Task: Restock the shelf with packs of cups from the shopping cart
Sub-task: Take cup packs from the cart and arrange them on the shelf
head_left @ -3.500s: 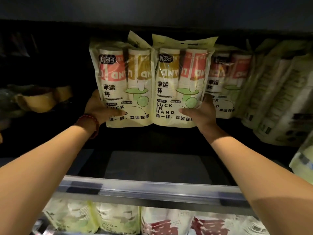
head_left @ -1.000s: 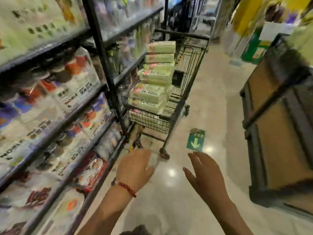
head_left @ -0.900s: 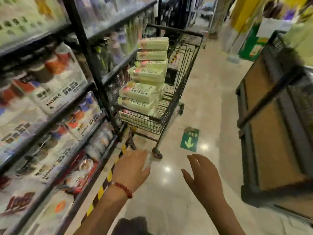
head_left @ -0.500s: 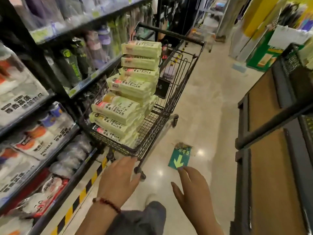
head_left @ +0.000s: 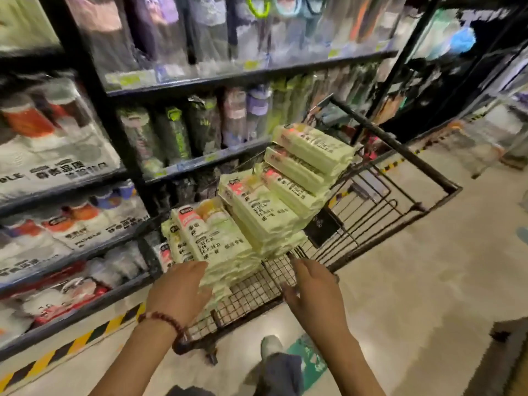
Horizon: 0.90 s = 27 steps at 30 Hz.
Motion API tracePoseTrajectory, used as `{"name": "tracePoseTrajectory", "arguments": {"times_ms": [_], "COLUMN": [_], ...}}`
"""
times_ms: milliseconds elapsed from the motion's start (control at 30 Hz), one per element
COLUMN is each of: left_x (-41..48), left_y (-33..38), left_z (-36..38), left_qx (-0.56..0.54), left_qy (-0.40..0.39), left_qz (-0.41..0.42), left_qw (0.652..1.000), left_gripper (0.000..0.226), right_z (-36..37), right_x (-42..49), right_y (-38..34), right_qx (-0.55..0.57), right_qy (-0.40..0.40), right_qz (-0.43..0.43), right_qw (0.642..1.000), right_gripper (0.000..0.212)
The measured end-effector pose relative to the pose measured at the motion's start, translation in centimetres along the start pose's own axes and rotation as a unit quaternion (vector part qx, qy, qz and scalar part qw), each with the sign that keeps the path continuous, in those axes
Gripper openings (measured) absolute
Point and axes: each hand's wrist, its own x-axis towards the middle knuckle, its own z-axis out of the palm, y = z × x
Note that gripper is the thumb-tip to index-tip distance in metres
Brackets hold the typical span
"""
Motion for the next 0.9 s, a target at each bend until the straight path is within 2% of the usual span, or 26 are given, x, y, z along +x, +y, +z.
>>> {"name": "tracePoseTrajectory", "arguments": {"times_ms": [133, 333, 467, 633, 800, 900], "left_x": [4.0, 9.0, 12.2, 15.8, 17.7, 18.3], "left_y": [1.0, 1.1, 0.4, -1.8, -2.5, -2.8], "left_z": [0.6, 0.3, 0.9, 3.7, 6.5, 8.2], "left_qx": [-0.056, -0.064, -0.097, -0.14, -0.282, -0.367], "left_qy": [-0.011, -0.063, -0.068, -0.091, -0.078, -0.068], "left_qz": [-0.121, -0.269, -0.341, -0.41, -0.438, -0.46], "left_qw": [0.991, 0.959, 0.933, 0.897, 0.85, 0.806], "left_gripper": [0.053, 0.055, 0.058, 0.087, 0.104, 0.116], "right_z": [1.8, 4.5, 7.5, 11.4, 14.2, 15.2], "right_x": [8.8, 20.6, 26.2, 30.8, 32.0, 32.1], "right_y": [4.5, 7.0, 7.8, 8.3, 7.4, 6.9], "right_qx": [0.001, -0.01, 0.006, -0.018, -0.029, -0.022], "right_qy": [-0.084, -0.142, -0.18, -0.262, -0.301, -0.304], "right_qz": [-0.083, -0.182, -0.159, -0.098, -0.065, -0.05], "right_qw": [0.993, 0.973, 0.971, 0.96, 0.951, 0.951], "right_gripper": [0.036, 0.042, 0.046, 0.046, 0.059, 0.068]}}
